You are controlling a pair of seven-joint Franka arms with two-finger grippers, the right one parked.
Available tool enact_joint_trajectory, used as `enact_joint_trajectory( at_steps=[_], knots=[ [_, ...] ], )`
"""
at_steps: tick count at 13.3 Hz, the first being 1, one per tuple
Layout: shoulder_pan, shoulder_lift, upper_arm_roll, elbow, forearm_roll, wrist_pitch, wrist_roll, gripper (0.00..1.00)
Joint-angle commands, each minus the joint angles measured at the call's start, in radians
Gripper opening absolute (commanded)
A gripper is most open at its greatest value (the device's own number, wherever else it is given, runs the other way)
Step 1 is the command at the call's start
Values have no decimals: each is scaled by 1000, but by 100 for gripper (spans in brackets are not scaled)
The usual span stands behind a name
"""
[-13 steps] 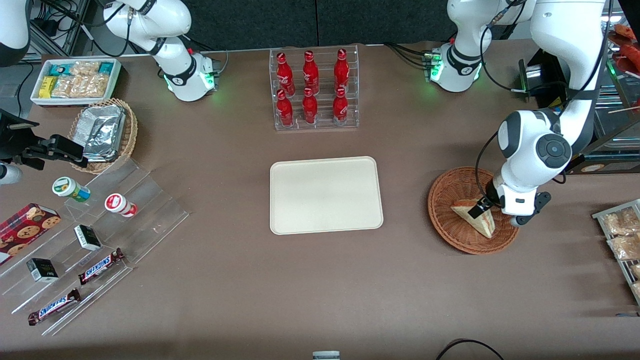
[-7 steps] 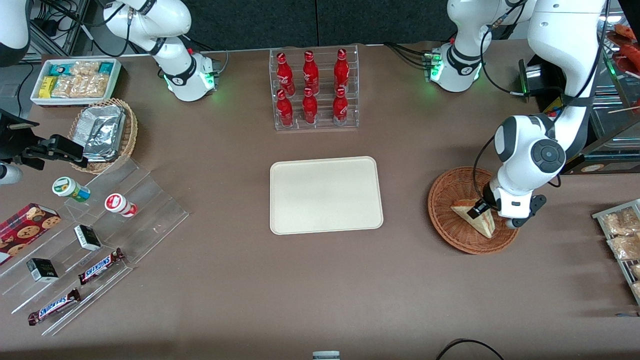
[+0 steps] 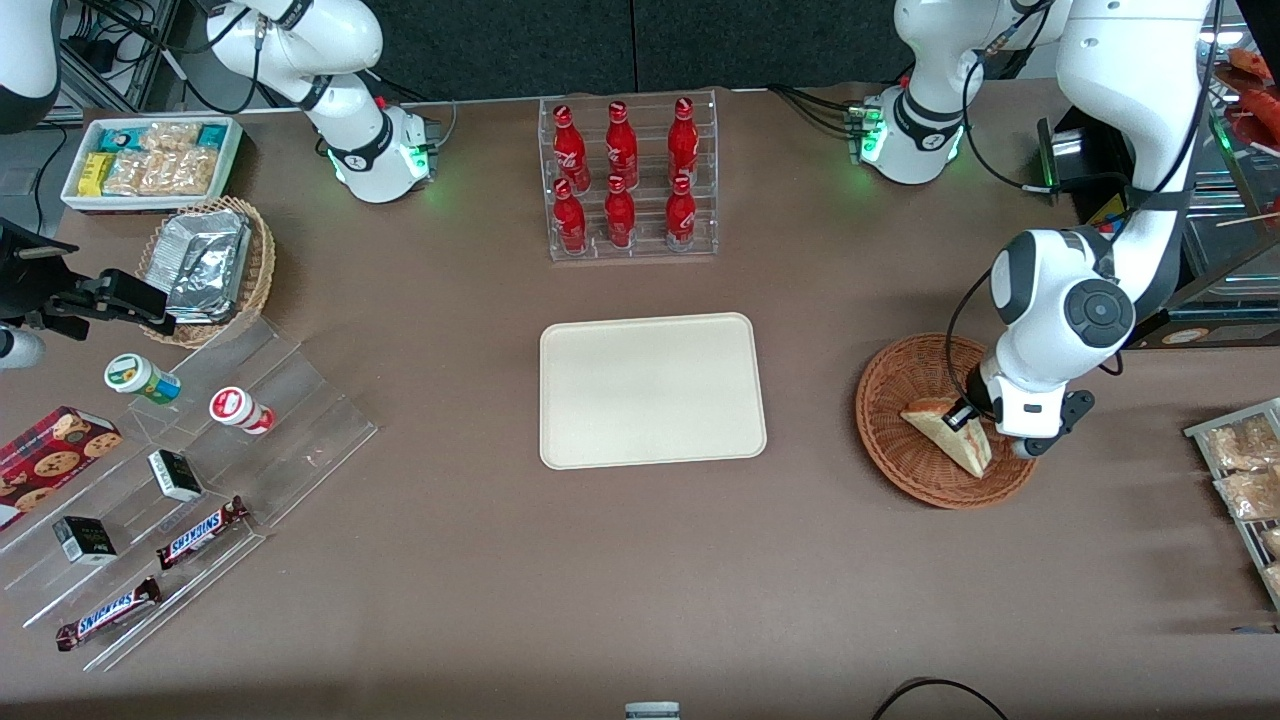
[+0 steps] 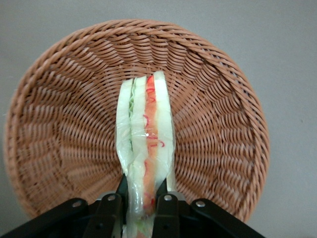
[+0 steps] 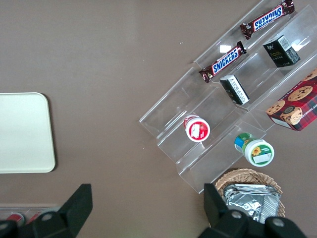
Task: Place sandwich from basket to tray
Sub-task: 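Lift the sandwich and carry it over the cream tray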
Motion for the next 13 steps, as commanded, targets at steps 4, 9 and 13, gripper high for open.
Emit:
enact_joint_trajectory(
  at_steps=[4,9,13],
  knots=[
    [-140,-54,0,264,37,-417,32,0],
    [-395,8,-1,350,20,-441,-12,0],
    [-587,190,-1,509,2,-401,-121,0]
  ],
)
